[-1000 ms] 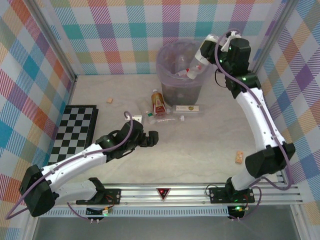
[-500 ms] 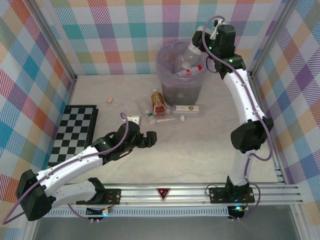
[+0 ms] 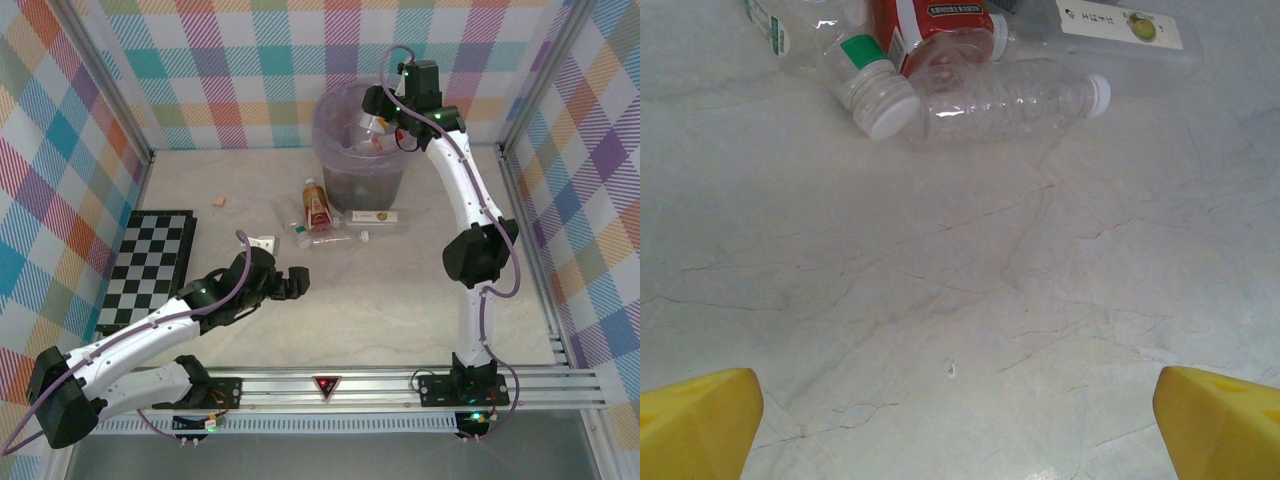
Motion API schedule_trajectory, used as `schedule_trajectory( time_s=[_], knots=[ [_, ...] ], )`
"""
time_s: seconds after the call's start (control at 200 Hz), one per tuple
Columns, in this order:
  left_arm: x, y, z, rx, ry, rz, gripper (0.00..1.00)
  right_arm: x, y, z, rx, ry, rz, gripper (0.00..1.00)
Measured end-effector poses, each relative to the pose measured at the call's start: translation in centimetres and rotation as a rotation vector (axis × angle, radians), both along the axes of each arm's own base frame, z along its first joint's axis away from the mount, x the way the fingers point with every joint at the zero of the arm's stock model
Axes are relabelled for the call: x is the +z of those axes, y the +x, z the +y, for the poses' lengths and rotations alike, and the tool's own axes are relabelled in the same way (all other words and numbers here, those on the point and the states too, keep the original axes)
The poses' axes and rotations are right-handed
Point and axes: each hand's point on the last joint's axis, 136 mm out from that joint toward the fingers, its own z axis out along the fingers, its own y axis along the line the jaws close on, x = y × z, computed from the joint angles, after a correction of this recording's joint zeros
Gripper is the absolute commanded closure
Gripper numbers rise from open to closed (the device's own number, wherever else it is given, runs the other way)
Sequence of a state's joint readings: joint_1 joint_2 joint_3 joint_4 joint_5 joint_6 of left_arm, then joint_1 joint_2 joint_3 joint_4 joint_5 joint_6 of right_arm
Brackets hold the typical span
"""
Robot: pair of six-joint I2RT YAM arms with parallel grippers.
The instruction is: Put the plastic bottles in the bin
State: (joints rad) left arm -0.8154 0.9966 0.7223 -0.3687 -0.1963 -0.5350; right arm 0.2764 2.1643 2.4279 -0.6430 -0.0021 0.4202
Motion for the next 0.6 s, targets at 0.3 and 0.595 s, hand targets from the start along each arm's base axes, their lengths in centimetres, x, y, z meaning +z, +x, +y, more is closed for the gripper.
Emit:
schedule_trajectory(
  time_s=[0.3,0.595],
  knots=[
    [0.0,0.0,0.0,0.000,0.000,0.000,0.00,3.8,-0.8,-0.5,-0.004,-0.011,-0.074,0.13],
    [0.0,0.0,0.0,-0.001,0.000,0.000,0.00,6.3,-2.3,-1.0,0.005,-0.034,-0.120,0.24]
  ],
)
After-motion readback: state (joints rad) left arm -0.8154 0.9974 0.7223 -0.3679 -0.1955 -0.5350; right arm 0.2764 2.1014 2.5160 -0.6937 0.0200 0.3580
